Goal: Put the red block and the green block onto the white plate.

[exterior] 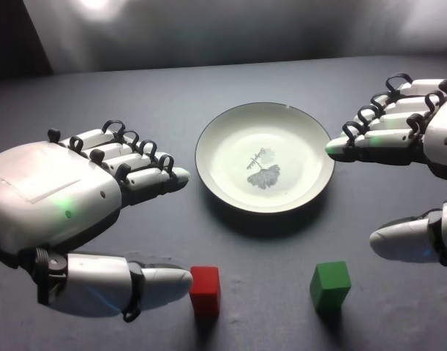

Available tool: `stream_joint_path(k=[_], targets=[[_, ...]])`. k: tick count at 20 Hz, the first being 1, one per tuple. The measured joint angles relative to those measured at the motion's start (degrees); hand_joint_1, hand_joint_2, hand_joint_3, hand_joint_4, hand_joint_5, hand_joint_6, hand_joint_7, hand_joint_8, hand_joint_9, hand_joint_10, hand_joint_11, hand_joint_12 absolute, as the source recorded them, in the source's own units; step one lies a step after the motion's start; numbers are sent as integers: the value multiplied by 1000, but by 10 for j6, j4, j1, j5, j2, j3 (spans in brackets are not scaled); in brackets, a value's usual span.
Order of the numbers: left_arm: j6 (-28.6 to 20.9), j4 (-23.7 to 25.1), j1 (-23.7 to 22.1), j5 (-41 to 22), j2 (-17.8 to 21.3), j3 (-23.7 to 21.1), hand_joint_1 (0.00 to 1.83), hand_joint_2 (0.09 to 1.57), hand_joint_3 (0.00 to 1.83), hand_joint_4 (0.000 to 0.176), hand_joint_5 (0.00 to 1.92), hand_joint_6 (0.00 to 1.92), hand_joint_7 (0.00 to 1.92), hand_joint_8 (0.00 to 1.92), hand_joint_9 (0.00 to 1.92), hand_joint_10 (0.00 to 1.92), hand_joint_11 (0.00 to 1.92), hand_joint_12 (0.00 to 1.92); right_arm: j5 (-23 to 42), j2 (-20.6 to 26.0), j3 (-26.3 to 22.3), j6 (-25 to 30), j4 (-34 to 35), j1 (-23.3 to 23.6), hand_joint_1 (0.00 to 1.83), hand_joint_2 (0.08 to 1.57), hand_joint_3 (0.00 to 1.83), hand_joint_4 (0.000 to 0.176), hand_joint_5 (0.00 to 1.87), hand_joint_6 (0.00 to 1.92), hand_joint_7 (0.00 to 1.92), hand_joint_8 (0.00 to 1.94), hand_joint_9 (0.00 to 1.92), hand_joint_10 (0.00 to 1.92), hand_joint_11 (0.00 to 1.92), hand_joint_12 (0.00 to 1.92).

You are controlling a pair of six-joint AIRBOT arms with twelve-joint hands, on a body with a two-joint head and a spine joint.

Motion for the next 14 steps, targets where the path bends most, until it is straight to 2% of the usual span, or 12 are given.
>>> stream_joint_path(k=[3, 5, 7, 8, 11, 13, 14], targets=[[3, -1, 0, 0, 0, 0, 0, 1110, 19, 0, 223, 2, 160, 4, 114, 2, 0, 246, 2, 0, 1, -4, 0, 0, 77, 1146, 0, 0, 256, 9, 248, 9, 198, 10, 0, 399], [3, -5, 0, 2, 0, 0, 0, 1118, 14, 0, 224, 1, 157, 2, 94, 0, 0, 223, 2, -1, 3, -27, 0, 0, 87, 1151, 1, 0, 258, 3, 259, 5, 215, 8, 0, 455], [4, -4, 0, 4, 0, 2, 0, 1124, 10, 0, 211, 0, 145, 3, 83, 3, 0, 173, 10, -3, 5, -42, 0, -6, 145, 1146, 0, 0, 215, 0, 223, 1, 183, 0, 0, 370], [8, -3, 0, 7, 0, 3, 0, 1124, 9, 0, 212, 0, 144, 3, 82, 4, 0, 164, 16, -3, 6, -44, 0, -10, 141, 1140, 0, 0, 237, 6, 248, 7, 214, 8, 0, 415], [30, -25, 1, 13, 0, 4, 0, 1130, 3, 0, 226, 5, 161, 3, 98, 3, 0, 252, 37, -4, 7, -46, 8, -19, 188, 1111, 0, 0, 279, 12, 252, 1, 219, 2, 0, 460], [56, -52, 1, 11, -1, 5, 0, 1101, 0, 0, 242, 6, 141, 0, 65, 1, 0, 61, 52, -7, 7, -46, 25, -26, 150, 1045, 0, 0, 278, 2, 184, 1, 139, 0, 0, 282], [70, -66, 1, 7, -8, 6, 0, 1083, 0, 2, 237, 2, 112, 0, 20, 0, 0, 11, 59, -9, 7, -50, 36, -30, 112, 989, 0, 0, 279, 1, 164, 1, 113, 0, 0, 259]])
